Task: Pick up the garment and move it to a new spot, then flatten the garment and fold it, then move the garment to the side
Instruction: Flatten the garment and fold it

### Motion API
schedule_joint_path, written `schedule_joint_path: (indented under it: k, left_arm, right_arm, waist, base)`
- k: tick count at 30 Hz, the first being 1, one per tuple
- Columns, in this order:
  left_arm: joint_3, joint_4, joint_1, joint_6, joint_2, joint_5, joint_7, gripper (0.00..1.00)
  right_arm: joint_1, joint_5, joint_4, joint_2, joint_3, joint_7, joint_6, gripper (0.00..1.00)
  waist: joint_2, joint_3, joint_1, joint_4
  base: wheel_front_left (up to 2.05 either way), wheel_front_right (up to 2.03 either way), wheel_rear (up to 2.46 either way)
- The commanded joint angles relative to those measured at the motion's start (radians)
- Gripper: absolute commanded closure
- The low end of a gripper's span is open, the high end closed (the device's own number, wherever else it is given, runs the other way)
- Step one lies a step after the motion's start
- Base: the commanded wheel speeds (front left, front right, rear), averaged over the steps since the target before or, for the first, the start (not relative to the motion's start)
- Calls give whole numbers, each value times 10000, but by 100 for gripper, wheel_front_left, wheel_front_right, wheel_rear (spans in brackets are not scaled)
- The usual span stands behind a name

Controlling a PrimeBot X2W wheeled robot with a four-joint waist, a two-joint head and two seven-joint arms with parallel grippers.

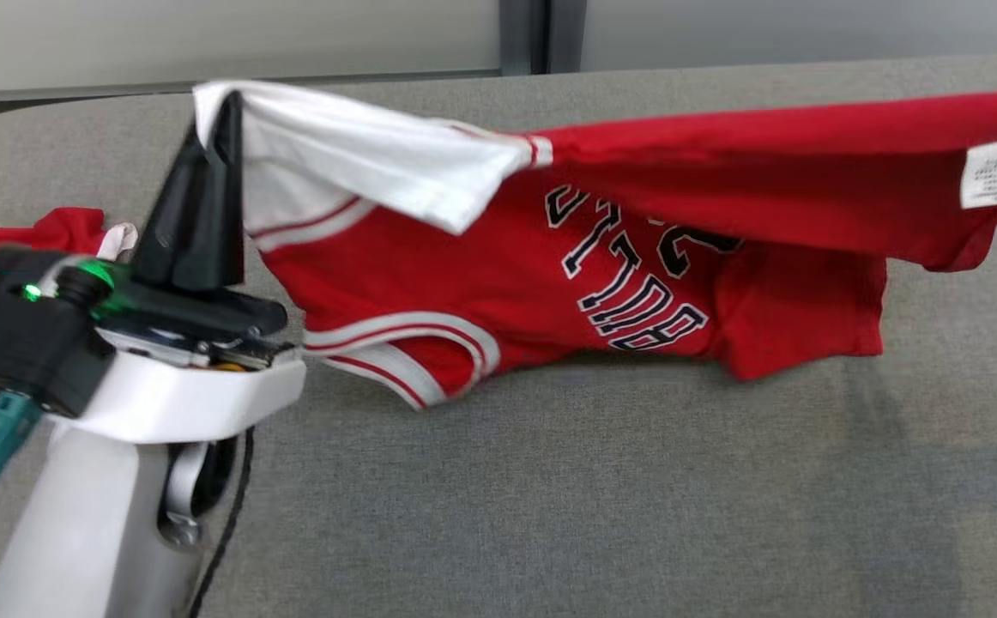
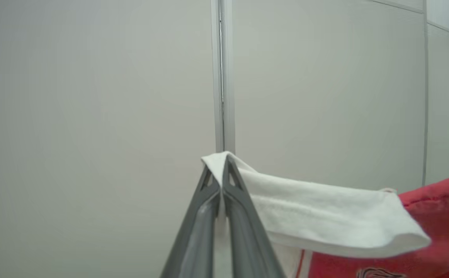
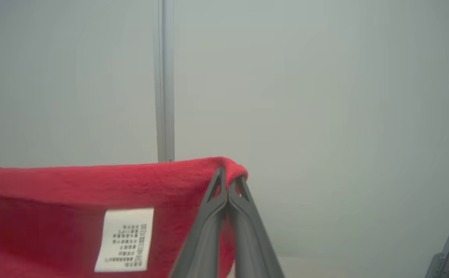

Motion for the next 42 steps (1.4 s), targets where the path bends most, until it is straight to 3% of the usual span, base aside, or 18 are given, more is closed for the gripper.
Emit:
schedule_joint_path:
  k: [1,10,20,26,34,42]
  left_arm:
    - [157,-309,-446,54,166,88,44,100]
    - [421,-1235,-2332,-59,608,-19,1118,100]
    - [230,284,-3696,-502,440,-673,1616,100]
    - [73,2891,-5864,-954,93,-918,1098,100]
    - [97,6590,-9023,-1228,-112,-677,-200,100]
    - [120,9919,-9487,-1379,-749,-1082,-435,100]
  right_arm:
    - [-192,84,-348,-116,-113,128,-3,100]
    - [-736,289,-1925,-399,-484,864,-5,100]
    - [-1488,838,-1259,-510,-523,1215,-3,100]
    - [-3628,1089,297,-611,5,929,-3,100]
    - [-7254,1198,3413,-283,1670,-276,-3,100]
    - [-8810,1600,7478,262,3186,-1149,-2,100]
  waist:
    - [0,-290,0,35]
    - [0,-1220,0,95]
    - [0,-848,0,196]
    - [0,-153,0,175]
    - [0,242,0,-131]
    - [0,768,0,3]
  base:
    - [0,0,0]
    - [0,0,0]
    - [0,0,0]
    - [0,0,0]
    - [0,0,0]
    - [0,0,0]
